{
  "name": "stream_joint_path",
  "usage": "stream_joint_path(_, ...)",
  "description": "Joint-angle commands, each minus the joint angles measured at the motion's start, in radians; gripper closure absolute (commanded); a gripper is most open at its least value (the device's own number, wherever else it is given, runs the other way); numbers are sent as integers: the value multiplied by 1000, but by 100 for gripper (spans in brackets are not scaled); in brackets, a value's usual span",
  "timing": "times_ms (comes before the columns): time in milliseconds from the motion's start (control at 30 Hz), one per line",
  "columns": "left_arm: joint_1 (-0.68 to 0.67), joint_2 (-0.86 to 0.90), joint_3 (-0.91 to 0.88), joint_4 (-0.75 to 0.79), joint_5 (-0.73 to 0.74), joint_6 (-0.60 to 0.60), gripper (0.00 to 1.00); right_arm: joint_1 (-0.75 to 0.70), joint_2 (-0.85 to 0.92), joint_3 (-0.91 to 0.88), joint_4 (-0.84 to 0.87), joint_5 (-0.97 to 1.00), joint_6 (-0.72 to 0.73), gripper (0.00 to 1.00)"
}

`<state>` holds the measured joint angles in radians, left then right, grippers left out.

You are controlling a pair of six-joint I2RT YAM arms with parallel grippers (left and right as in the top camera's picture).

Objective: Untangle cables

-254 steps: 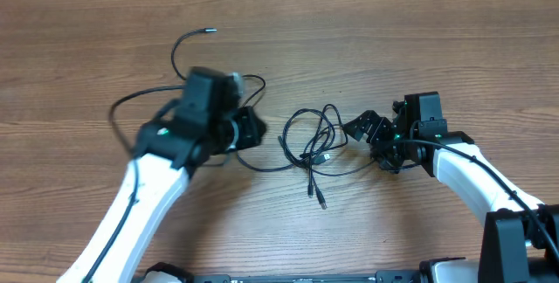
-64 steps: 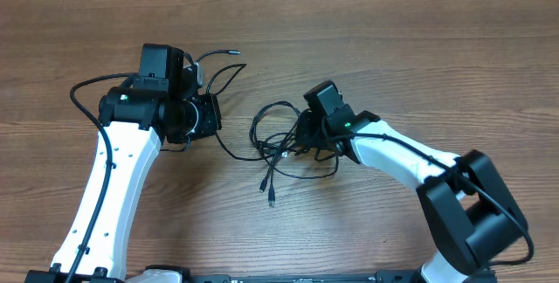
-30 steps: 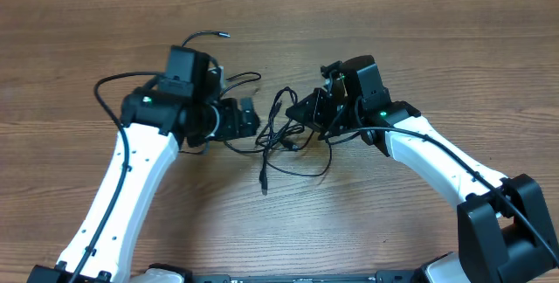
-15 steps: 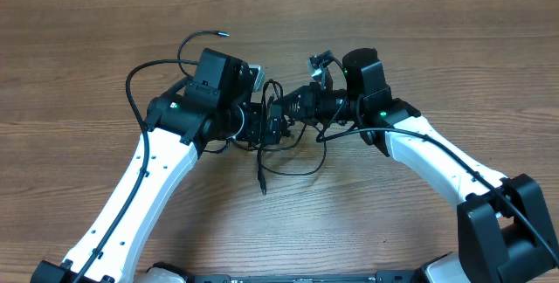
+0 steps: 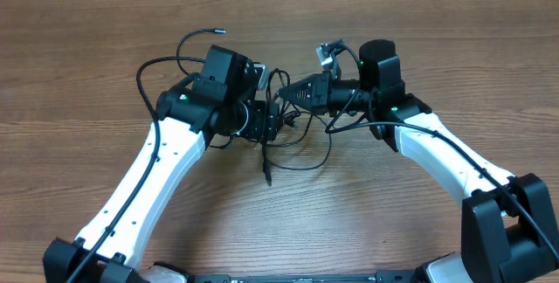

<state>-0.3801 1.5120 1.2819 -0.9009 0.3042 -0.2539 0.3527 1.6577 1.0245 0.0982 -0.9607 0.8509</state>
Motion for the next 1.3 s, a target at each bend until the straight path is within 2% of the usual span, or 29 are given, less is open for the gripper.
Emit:
stream_joint_path(0, -6, 25, -6, 10, 11, 14, 36, 0, -36, 12, 13, -21, 17, 96)
stream_joint_path(100, -6, 25, -6, 31, 11, 14, 42, 0, -36, 12, 13, -20, 18, 96)
stream_joint_path(233, -6, 25, -6, 50, 12, 3, 43, 0, -36, 12, 15, 4, 67, 96)
stream_joint_path(500, -18, 26, -6, 59, 50, 4, 38, 0, -36, 12, 55, 9, 153, 96)
stream_joint_path(700, -41, 26, -6, 142, 49, 4, 39, 2, -36, 12, 46, 5, 200, 96)
stream_joint_path(767, -48, 27, -6, 162, 43, 4, 44, 2, -36, 12, 46, 4, 213, 96)
stream_joint_path(867, -58, 33, -6, 182, 32, 4, 61, 2, -36, 12, 47, -7, 223, 96)
stream_joint_path(900, -61, 37, -6, 186, 32, 4, 69, 2, -36, 12, 46, -10, 223, 96)
stream_joint_path(933, -66, 43, -6, 187, 32, 4, 86, 1, -36, 12, 46, -10, 223, 96)
stream_joint_path(967, -68, 45, -6, 187, 32, 4, 92, 2, -36, 12, 46, -10, 223, 96)
stream_joint_path(1000, -68, 49, -6, 188, 32, 4, 96, 1, -36, 12, 46, -10, 223, 96)
stream_joint_path(1267, -65, 55, -6, 208, 0, 4, 96, 1, -36, 12, 46, -10, 223, 96)
